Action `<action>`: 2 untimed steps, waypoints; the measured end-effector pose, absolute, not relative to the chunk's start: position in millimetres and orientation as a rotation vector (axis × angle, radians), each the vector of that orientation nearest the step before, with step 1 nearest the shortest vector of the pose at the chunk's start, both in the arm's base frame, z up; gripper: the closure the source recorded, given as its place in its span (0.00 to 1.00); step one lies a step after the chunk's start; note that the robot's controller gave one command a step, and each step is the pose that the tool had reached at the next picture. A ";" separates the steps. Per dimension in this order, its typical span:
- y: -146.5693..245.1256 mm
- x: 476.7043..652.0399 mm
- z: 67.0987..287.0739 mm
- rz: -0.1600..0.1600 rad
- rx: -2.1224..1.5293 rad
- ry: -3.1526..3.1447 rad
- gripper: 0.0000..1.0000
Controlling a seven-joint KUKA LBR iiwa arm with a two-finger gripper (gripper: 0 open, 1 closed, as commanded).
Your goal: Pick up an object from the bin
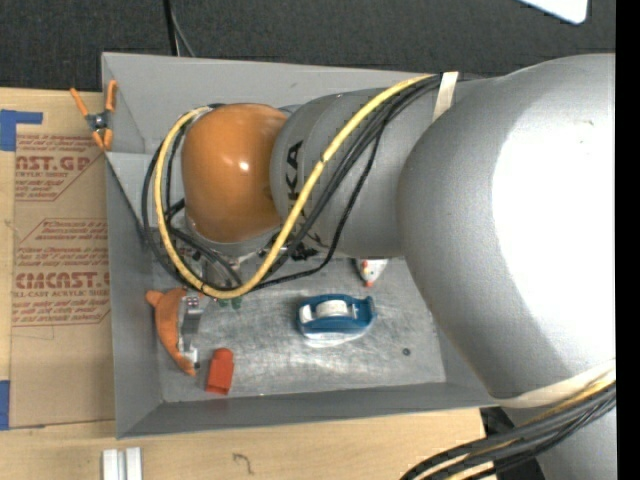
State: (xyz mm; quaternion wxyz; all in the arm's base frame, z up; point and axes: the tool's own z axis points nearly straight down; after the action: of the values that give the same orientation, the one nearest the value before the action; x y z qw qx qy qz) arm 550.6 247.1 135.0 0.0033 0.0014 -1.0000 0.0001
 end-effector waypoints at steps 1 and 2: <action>246.2 553.1 139.4 -0.002 0.001 -3.142 0.00; 240.5 549.2 71.2 -0.005 0.356 -3.128 1.00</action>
Offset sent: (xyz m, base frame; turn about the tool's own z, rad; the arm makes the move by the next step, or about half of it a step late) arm -0.0027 -0.0080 -0.0650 -0.2239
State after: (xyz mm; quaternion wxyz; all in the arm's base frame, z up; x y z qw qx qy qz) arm 549.2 240.5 71.2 -0.0031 0.1129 -0.9936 -0.0017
